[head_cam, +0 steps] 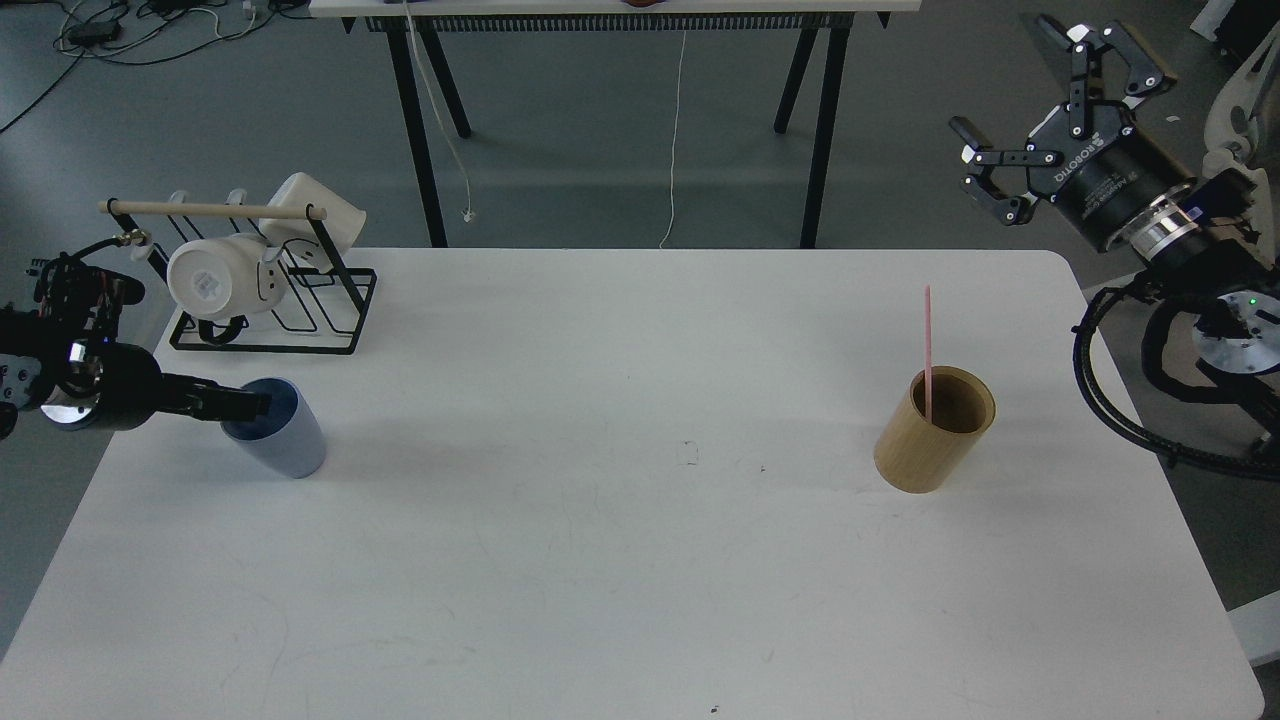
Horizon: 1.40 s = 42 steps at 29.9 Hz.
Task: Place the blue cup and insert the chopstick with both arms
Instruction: 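Grasp the blue cup with the left gripper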
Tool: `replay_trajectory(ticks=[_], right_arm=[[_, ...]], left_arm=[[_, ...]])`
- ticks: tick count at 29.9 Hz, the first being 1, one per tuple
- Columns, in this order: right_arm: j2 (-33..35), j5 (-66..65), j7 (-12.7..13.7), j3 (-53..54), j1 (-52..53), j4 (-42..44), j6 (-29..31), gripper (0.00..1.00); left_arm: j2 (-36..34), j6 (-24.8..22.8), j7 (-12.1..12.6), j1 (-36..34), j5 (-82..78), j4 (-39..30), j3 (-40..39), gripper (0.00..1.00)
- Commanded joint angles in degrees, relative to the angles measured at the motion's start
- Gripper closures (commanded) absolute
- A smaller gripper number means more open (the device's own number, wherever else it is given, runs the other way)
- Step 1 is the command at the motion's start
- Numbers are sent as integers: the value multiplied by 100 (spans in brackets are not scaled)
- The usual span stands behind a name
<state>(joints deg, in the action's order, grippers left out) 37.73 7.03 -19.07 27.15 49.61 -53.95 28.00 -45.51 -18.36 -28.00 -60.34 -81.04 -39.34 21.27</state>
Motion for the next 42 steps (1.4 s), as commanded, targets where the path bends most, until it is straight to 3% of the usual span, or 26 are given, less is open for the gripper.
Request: replay_trajectory(ticks=[1,5,9,13,31,35,42], right_arm=[[-2,0,-1,1,-13,-1,0,1],[-2,0,-1,1,-13,-10,0,1],[7,0,-1,1,-13,-10,0,1],[7,0,-1,1,-13,-10,0,1],[-2,0,-1,-8,-57,-1,0,1],[-2,0,-1,-8,-92,8,0,1],[-2,0,-1,1,-145,8,0,1]], left_arm=[[7,8,0,39,0,5,8,1],[16,157,0,119,0,75,0,8],[16,421,0,198,-8,102,8,30],[24,386,0,224,-9,154,34,51],[7,219,0,224,27,137,0,56],[7,307,0,207,27,111,-44,69],[7,316,0,242,0,102,-53,81]])
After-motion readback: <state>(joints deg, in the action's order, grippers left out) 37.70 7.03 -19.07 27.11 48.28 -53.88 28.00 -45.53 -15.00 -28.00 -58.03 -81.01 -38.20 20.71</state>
